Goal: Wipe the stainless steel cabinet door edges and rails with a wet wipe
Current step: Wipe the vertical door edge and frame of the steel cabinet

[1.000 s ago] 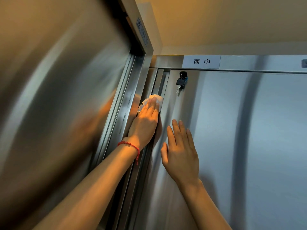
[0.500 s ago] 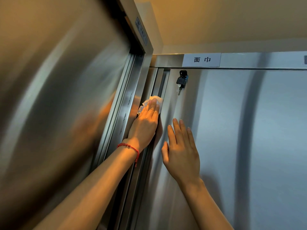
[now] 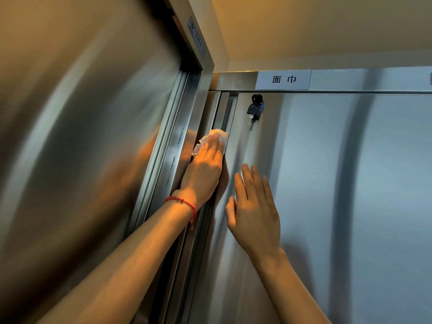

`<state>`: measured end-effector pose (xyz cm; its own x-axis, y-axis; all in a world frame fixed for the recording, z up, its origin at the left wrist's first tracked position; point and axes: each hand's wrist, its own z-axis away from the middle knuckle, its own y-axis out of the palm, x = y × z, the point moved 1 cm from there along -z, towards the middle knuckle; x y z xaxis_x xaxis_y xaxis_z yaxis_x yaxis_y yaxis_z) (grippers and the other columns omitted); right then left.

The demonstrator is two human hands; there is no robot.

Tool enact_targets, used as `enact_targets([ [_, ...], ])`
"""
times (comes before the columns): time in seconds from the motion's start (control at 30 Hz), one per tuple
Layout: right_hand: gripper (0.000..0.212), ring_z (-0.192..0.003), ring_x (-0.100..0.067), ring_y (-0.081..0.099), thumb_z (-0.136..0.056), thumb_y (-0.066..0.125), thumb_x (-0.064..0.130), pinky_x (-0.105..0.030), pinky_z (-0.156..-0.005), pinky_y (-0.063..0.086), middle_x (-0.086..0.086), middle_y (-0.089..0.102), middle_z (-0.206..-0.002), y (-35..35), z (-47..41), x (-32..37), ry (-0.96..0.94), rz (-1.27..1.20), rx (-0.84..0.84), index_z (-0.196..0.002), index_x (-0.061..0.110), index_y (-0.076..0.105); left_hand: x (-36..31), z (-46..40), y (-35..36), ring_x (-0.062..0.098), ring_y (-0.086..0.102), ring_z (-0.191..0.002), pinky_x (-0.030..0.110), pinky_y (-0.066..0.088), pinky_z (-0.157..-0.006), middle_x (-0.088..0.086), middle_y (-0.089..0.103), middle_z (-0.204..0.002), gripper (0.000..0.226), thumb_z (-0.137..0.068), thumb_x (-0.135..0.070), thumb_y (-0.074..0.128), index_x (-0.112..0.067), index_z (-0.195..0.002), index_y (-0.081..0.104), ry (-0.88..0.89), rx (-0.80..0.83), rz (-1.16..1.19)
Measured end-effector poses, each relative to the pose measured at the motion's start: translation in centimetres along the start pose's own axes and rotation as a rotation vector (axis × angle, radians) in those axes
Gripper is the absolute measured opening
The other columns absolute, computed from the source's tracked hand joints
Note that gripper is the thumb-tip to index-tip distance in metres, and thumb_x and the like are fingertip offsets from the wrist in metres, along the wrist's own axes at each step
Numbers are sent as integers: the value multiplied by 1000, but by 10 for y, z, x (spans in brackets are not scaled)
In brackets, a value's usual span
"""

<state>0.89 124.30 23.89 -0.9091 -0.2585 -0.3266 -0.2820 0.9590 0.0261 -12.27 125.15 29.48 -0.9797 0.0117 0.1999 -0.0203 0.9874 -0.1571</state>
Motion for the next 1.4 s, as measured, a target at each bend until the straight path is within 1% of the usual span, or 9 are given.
enact_targets([
  [0.1,46,-131,-33,42,-89,42,25,-48,-107,32,-18,50,-136,1,0,0,4,-6,-5,-127,3,57,2,-14,-2,23,-8,-143,25,-15,-109,18,-5,-154,54,-97,-1,20,4,-143,-8,-4,12,-47],
  [0.27,48,-130,-33,43,-84,51,24,-47,-107,31,-18,51,-136,1,0,-1,-1,0,-7,-126,3,58,-1,-9,-5,23,-8,-143,24,-15,-109,17,-6,-154,54,-97,0,19,2,-144,-8,-27,23,6],
  [0.4,46,-130,-33,43,-87,47,24,-48,-107,32,-18,51,-135,1,0,0,-1,5,-11,-126,3,58,0,-12,-2,23,-8,-143,26,-15,-110,16,-4,-155,53,-98,-1,19,3,-143,-8,-17,10,-37],
  [0.7,47,-129,-33,44,-84,52,24,-48,-106,32,-18,52,-134,0,0,0,2,-9,-17,-125,2,59,0,-11,-3,22,-6,-143,26,-9,-113,16,-4,-155,54,-97,0,21,1,-144,-7,-24,7,5],
  [0.9,47,-130,-33,43,-85,51,24,-48,-107,33,-18,51,-135,0,-1,0,3,-13,-14,-126,3,58,4,-26,-7,22,-5,-143,26,-12,-111,17,-2,-155,54,-97,0,22,2,-145,-4,-30,17,-3],
  [1.07,47,-130,-33,43,-84,54,23,-47,-107,30,-18,51,-136,1,0,0,2,-14,-15,-126,2,58,2,-17,-2,22,-7,-143,28,-6,-115,16,-3,-155,54,-98,0,21,1,-145,-5,-35,12,-7],
  [1.2,47,-129,-33,44,-83,55,23,-48,-107,28,-18,51,-135,1,0,0,4,-12,-21,-126,2,59,4,-20,-4,21,-7,-143,27,-10,-113,16,-2,-155,53,-98,0,21,1,-145,-4,-37,17,22],
  [1.33,48,-129,-33,43,-83,54,24,-47,-108,27,-18,51,-135,1,0,0,7,-11,-18,-126,3,59,6,-30,-9,21,-3,-144,26,-7,-113,16,0,-155,54,-97,2,24,0,-146,1,-67,13,114],
  [1.4,47,-130,-32,43,-84,54,24,-47,-108,27,-18,51,-136,1,0,0,6,-11,-14,-126,3,59,5,-28,-10,21,-3,-144,25,-8,-112,16,0,-155,54,-96,3,24,0,-146,2,-63,13,122],
])
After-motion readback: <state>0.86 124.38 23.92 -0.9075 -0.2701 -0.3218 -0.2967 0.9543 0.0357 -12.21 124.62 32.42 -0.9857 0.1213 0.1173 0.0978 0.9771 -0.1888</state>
